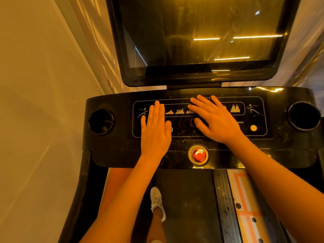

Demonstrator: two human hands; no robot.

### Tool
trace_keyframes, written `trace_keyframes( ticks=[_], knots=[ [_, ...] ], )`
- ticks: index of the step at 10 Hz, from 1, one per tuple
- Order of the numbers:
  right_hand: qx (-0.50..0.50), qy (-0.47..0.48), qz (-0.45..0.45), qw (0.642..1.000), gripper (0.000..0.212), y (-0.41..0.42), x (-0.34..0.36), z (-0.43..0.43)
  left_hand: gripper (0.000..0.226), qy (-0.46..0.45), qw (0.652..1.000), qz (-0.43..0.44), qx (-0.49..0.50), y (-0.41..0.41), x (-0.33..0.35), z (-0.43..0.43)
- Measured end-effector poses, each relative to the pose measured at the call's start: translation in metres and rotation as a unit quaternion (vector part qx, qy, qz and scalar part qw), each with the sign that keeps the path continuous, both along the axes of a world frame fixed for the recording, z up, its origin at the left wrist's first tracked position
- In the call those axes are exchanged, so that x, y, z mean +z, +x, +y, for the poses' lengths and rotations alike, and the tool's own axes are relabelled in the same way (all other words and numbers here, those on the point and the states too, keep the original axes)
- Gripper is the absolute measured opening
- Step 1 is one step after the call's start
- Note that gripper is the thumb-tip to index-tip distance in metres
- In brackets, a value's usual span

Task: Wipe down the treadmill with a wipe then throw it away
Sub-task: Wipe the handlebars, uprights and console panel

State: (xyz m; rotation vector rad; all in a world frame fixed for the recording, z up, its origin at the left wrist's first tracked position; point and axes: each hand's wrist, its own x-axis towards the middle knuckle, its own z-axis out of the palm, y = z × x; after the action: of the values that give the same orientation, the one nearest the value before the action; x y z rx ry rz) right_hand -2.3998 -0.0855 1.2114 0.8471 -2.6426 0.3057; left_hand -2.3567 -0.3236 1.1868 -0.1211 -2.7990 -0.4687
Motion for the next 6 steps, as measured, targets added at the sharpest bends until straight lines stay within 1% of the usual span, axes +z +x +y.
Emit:
trace_keyframes(
  ticks=[1,2,3,4,5,6],
  knots=[
    [0.001,0.001,-0.001,1.000,0.053,0.000,0.000,0.000,0.064,-0.008,1.000,-0.007,0.009,0.003,-0.004,-0.002],
    [0.000,-0.002,-0.001,1.000,0.053,0.001,0.001,-0.001,0.061,-0.021,1.000,-0.009,0.006,-0.017,0.007,0.000],
    [0.001,0.000,-0.001,1.000,0.053,0.001,0.001,-0.001,0.061,-0.011,1.000,-0.009,0.013,-0.017,0.009,-0.001],
    [0.000,0.003,0.000,1.000,0.053,0.002,0.001,-0.001,0.062,-0.001,1.000,-0.010,0.021,0.018,-0.010,0.002],
    [-0.001,0.001,0.001,1.000,0.053,0.001,0.001,0.000,0.062,-0.020,0.999,-0.010,0.023,0.038,-0.024,0.001],
    [0.004,-0.002,0.003,1.000,0.053,0.001,0.000,0.000,0.062,-0.030,0.999,-0.023,0.013,0.020,-0.012,-0.004]
  ],
)
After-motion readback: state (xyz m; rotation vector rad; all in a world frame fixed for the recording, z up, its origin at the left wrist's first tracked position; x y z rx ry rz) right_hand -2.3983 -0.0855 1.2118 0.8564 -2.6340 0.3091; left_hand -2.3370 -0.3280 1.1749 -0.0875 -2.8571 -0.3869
